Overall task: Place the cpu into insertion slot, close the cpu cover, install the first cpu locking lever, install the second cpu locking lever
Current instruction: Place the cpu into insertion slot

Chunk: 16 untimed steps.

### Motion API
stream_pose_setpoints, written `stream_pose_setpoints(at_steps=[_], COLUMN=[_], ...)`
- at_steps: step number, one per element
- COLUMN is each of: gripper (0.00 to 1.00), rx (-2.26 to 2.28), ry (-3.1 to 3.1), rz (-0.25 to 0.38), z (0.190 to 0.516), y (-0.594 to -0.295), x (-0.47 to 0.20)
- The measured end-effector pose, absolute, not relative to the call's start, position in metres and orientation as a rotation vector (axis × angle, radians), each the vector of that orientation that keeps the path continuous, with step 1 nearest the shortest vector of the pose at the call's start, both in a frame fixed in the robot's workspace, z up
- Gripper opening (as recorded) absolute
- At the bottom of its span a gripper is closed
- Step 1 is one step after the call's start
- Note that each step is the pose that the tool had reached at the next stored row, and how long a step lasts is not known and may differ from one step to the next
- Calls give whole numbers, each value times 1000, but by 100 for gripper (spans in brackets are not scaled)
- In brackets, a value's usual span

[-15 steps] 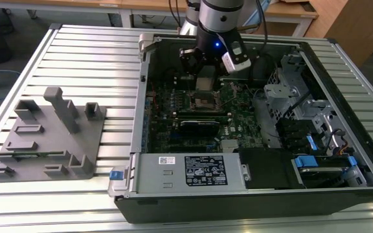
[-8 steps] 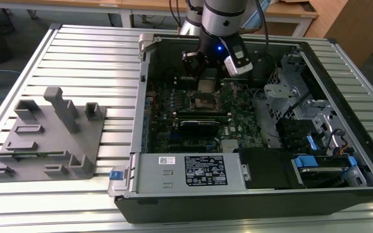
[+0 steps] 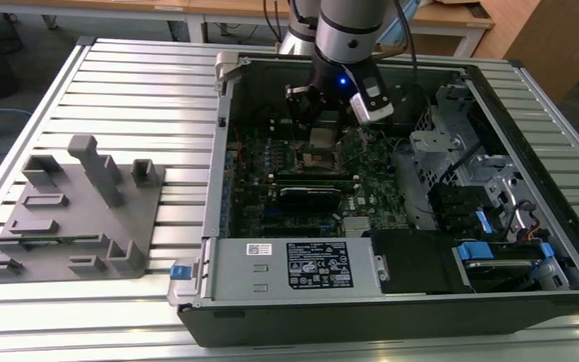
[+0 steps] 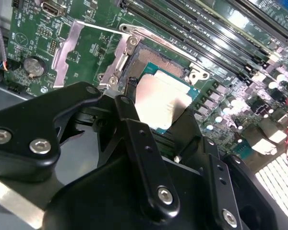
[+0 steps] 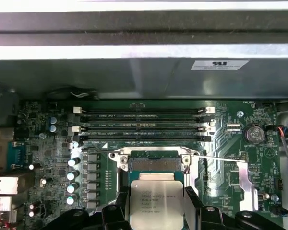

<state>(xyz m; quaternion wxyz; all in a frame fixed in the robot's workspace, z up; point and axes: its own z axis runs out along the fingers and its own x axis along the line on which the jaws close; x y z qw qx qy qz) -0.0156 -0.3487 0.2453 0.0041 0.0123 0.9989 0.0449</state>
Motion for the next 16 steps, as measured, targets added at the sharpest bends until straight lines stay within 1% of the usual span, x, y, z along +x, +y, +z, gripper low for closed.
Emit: stream_pose_setpoints(at_steps=[9, 16], gripper=[54, 54], rx=[38, 38], ry=[3130, 3130], rz=[141, 140], z=[232, 228], y=[-349, -349], x=[-15, -15])
